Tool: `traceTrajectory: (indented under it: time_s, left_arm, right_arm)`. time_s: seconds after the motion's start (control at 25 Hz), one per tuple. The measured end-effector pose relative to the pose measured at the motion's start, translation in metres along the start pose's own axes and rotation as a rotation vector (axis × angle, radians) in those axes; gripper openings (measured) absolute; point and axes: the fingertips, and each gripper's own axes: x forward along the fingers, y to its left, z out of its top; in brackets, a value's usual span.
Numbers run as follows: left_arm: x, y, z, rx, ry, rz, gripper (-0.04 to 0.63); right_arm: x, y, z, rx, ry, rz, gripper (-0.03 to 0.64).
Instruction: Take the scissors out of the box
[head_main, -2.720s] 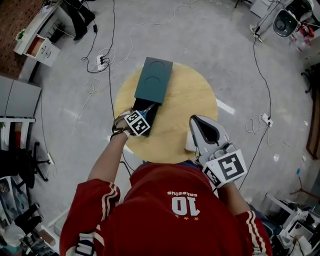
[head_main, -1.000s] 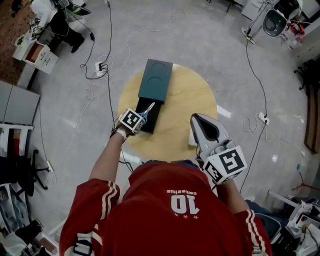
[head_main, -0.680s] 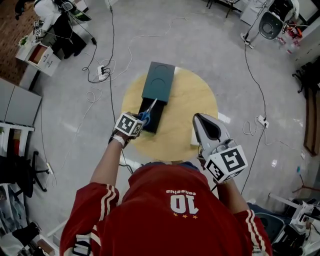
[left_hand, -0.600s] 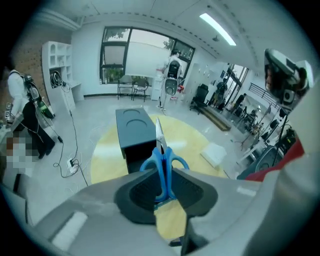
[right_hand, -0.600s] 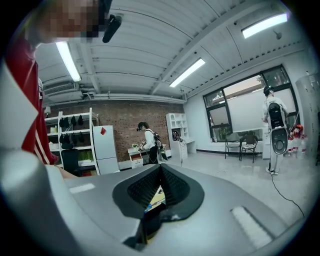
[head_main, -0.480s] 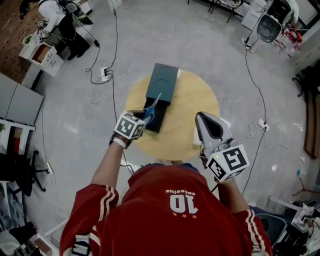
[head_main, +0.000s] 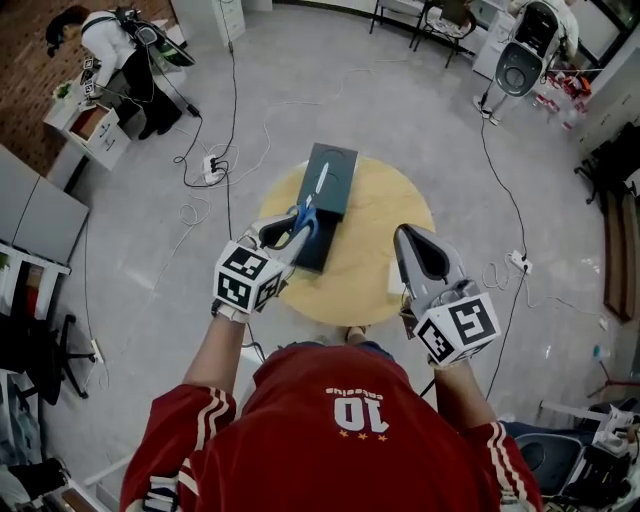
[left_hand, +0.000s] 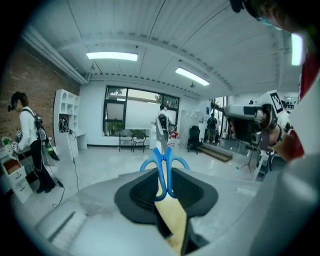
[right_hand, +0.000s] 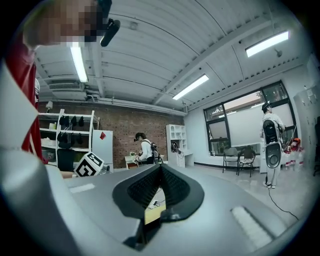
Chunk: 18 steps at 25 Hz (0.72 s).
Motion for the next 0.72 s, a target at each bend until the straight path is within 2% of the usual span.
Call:
traceTrajectory:
  time_s: [0.2,0.32,0.56,0.72]
  left_arm:
    - [-0.036,-0.016,0.054,0.034,-0.192,0.039,0.094]
    - [-0.058,-0.022,0.075,0.060,-0.271,0.068,0.094]
    - [-0.087,-0.030,0.102,0.133,-0.364,0.143,0.094]
    - [-0.094,-0.034,0.106,0.161,-0.383,0.168,0.094]
  right_arm:
    - [-0.006,0.005,0.017,-0.013,-0.045,-0.018,0.002]
    - [-0.007,0.011,0.022,-0.011,-0.063,-0.026,0.002]
    - [-0.013,0.010,0.032,0.009,-0.101,-0.072,0.002]
    - [-0.018,0.009,0.036,0.024,-0.120,-0.102,0.002]
